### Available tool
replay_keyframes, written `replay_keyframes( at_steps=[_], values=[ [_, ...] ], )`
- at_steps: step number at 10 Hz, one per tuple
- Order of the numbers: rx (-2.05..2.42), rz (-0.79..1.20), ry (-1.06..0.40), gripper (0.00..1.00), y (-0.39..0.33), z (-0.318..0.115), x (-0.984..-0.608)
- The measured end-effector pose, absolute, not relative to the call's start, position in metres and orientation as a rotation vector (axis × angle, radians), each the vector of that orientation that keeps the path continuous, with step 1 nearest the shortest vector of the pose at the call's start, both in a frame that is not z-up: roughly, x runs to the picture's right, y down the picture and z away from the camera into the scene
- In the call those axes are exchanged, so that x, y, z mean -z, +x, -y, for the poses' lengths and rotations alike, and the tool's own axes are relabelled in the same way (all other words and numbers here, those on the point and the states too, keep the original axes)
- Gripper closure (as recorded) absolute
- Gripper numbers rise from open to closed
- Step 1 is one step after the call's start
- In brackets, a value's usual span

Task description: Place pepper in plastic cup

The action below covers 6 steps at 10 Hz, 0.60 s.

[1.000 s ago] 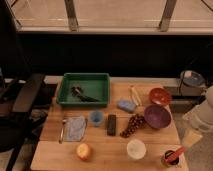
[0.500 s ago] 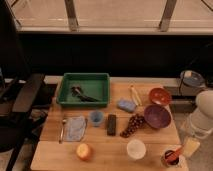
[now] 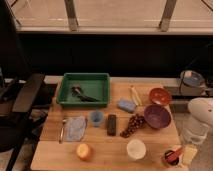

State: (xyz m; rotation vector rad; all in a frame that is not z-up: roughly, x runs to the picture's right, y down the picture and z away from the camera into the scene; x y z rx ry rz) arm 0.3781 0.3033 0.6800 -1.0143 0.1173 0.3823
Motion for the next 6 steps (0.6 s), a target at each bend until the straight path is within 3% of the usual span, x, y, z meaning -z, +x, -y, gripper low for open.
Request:
replay_keyframes(
  at_steps=[2,6],
  values=[
    [-0.387,-0.121,-1.019,0.26,0.38,-0.3069,-0.6765],
    [-0.378,-0.122,-1.003,0.63,0.3724,-0.3026,-0.6717]
  ],
)
